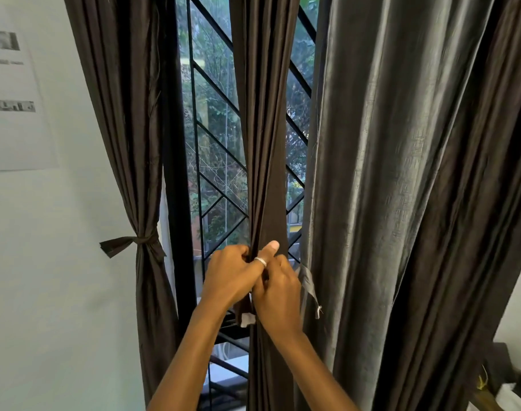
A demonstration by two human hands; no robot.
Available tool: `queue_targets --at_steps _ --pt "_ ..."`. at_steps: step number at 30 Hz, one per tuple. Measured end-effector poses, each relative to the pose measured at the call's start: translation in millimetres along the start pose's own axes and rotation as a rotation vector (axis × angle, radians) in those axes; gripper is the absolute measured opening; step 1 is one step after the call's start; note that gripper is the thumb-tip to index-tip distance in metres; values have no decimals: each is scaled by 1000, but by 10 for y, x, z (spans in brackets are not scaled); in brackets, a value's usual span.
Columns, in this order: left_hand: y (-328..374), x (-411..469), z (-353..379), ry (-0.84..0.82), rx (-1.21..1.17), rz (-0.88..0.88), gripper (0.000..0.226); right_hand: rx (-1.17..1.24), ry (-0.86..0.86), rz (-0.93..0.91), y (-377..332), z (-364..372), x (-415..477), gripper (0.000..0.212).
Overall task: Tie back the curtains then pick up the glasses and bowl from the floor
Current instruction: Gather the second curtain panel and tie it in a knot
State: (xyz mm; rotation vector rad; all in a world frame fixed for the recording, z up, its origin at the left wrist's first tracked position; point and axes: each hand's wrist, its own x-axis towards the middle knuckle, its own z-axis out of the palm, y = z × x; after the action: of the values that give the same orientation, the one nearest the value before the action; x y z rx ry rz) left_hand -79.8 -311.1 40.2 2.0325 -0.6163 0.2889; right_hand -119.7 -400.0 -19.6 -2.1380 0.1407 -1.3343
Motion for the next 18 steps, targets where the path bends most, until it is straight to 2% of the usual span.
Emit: queue_targets --at_steps 3,5,8,12,13,16,18 --pt "32 55 20 70 98 -1 54 41 -13 -26 -11 16 -47 11" --pt "-8 86 3 63 108 21 49 117 -86 -29 -7 -25 -55 12" --pt "-153 113 -73 13 82 83 50 289 -185 -4 77 -178 -8 29" --pt "-297 101 -195 -91 -60 109 57 348 -52 195 334 -330 213 27" --pt "-301 90 -224 -132 -101 102 58 385 -63 267 391 -355 300 29" --pt "-260 46 -280 -284 -242 66 58 600 -283 442 507 -438 570 61" --pt "-190 6 -301 -377 -368 19 40 782 -478 535 529 -513 687 72"
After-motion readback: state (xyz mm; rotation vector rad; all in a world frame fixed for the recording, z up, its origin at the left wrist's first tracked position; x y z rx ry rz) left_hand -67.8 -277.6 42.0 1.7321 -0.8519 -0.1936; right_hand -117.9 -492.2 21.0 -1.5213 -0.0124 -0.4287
